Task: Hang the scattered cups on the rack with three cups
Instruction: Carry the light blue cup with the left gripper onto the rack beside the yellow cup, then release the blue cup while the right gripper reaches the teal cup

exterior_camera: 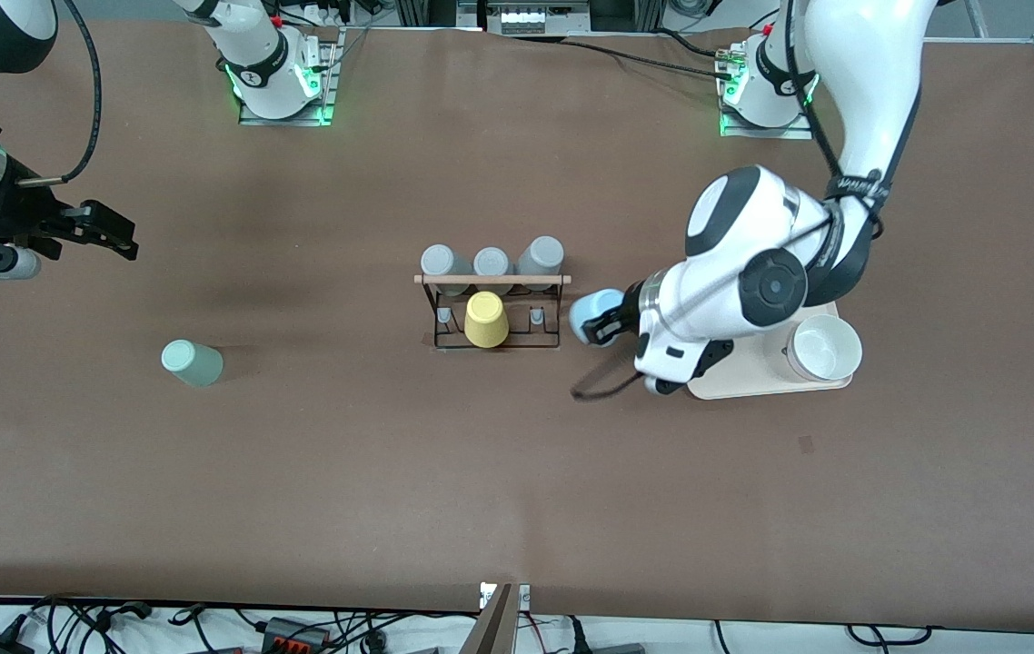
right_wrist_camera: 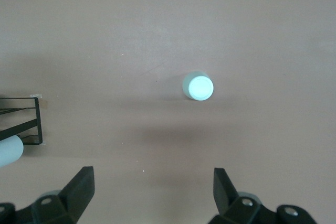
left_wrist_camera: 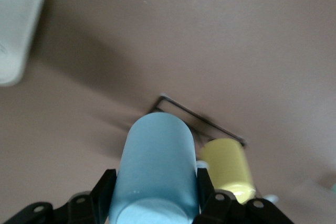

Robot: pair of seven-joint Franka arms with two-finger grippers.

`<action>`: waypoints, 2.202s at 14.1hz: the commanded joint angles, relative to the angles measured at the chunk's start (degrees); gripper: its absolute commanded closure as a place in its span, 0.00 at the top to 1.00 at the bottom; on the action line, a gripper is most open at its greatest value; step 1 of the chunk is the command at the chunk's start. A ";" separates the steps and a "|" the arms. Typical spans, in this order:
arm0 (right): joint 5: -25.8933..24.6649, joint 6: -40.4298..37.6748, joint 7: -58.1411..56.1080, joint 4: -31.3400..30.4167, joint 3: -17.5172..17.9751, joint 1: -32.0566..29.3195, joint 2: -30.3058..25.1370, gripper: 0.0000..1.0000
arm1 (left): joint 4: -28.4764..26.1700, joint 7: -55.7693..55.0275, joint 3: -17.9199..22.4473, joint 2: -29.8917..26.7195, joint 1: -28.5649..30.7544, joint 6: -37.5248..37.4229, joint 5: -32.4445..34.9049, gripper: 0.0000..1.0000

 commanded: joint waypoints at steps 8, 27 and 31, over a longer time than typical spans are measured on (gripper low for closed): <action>-0.64 -0.18 -0.72 0.90 -0.02 0.22 0.34 1.00 | 2.35 -3.90 1.09 3.69 -5.09 5.95 -0.86 0.00; -2.23 25.46 -10.13 -5.50 -0.54 -5.93 22.22 1.00 | 1.20 20.75 1.18 0.62 3.76 -4.58 16.98 1.00; -2.31 32.60 -10.66 -9.82 -0.54 -6.02 24.24 1.00 | 0.67 31.51 0.56 -3.84 11.16 -11.71 25.87 1.00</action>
